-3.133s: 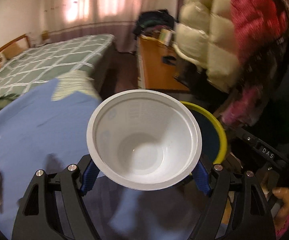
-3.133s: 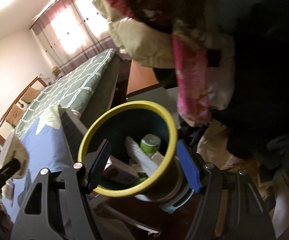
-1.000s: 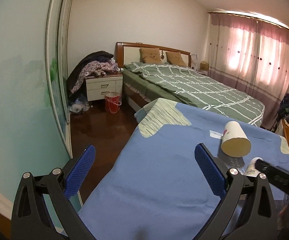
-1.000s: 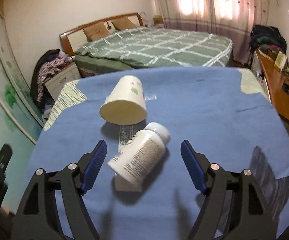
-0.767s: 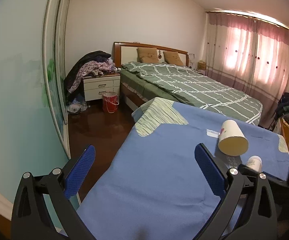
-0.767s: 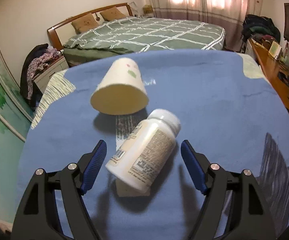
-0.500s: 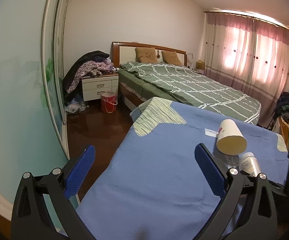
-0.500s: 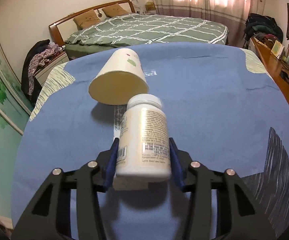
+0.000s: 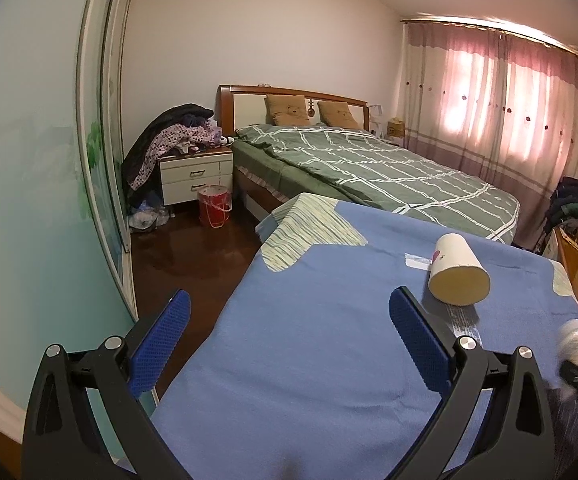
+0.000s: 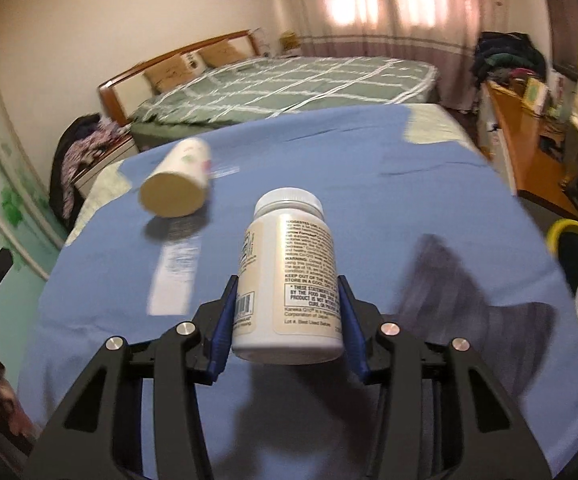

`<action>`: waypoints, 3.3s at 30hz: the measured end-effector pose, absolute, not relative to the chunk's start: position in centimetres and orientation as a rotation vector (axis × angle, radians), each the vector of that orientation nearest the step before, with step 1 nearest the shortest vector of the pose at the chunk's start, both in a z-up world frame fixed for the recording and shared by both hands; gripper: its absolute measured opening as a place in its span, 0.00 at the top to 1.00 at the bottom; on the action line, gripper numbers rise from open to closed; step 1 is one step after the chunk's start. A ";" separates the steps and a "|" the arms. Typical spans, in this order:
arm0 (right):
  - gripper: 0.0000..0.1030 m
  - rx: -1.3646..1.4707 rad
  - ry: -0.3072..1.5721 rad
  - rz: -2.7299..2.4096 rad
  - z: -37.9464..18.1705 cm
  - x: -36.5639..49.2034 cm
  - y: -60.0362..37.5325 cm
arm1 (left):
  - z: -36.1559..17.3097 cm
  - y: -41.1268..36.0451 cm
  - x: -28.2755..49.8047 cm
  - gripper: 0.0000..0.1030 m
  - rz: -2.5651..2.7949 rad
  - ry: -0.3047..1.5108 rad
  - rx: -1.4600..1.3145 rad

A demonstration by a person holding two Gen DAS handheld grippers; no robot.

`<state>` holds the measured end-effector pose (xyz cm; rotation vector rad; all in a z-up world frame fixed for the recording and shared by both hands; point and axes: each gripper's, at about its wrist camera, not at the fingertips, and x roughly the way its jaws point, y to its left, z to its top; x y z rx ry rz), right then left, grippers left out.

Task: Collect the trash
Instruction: 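Carry the pill bottle over the bin and release it with the right gripper, then grasp the upside-down paper cup with leaf print with the left gripper, then carry the paper cup over the bin and drop it with the left gripper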

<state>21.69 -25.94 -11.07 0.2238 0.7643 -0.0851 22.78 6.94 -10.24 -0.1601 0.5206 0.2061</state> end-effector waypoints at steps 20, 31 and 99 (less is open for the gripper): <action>0.45 0.502 0.694 -0.741 -12.7 15.0 -51.1 | -10.9 5.1 23.5 0.05 0.186 0.551 -0.070; 0.37 0.528 0.677 -0.723 -12.9 14.6 -51.1 | -10.9 2.6 24.2 0.05 0.084 0.617 -0.011; 0.32 0.504 0.625 -0.597 -10.2 3.5 -56.1 | -6.7 -40.6 22.7 0.39 -0.846 1.002 0.275</action>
